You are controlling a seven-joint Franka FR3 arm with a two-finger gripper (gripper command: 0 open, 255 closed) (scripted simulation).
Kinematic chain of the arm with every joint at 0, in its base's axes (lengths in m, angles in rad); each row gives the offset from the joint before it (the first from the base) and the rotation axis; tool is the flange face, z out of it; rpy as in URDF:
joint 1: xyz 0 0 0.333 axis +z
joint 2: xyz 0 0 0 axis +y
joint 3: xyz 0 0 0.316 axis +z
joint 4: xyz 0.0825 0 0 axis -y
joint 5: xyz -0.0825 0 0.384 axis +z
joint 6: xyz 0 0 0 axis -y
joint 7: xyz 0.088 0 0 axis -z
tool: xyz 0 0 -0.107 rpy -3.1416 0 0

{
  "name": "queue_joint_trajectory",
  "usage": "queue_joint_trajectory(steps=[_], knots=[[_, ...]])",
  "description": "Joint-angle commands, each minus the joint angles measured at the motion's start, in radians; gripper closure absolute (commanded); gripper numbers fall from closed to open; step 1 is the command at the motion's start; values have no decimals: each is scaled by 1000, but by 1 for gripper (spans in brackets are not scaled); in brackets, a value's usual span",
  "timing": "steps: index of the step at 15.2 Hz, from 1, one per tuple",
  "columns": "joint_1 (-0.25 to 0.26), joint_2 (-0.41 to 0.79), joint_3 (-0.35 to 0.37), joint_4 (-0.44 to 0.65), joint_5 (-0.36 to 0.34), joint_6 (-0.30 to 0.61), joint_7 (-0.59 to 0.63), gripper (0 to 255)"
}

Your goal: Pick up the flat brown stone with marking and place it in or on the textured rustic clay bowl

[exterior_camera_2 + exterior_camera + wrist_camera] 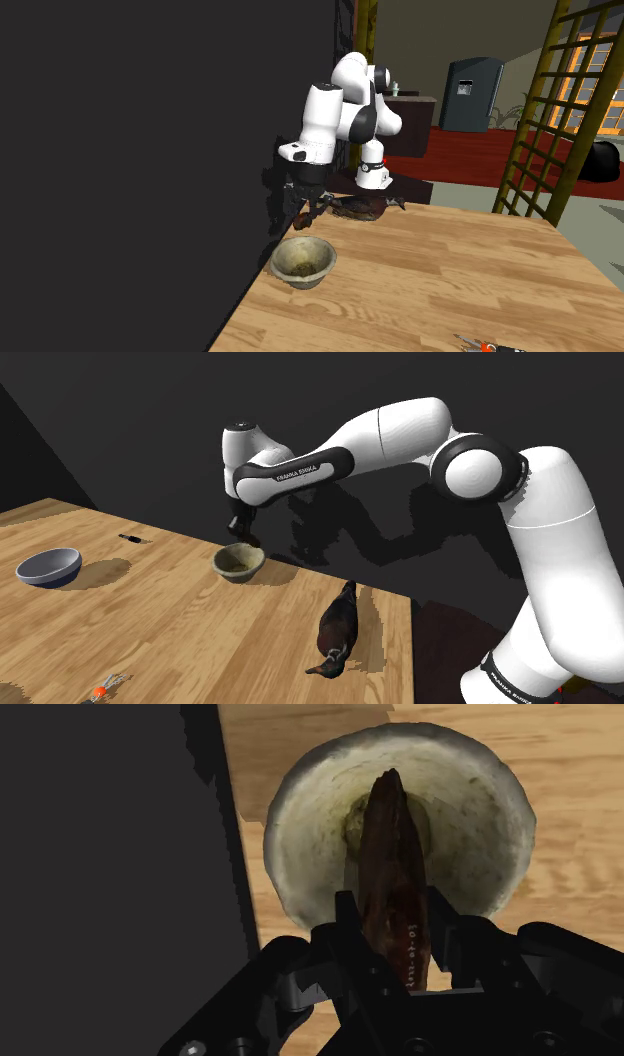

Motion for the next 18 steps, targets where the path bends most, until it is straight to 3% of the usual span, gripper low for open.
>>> queue_joint_trajectory(steps=[1, 13, 18], knots=[[28, 46, -3, 56, -9, -14, 22, 255], [32, 112, -19, 5, -33, 102, 49, 255], [32, 112, -19, 5, -33, 102, 49, 255]])
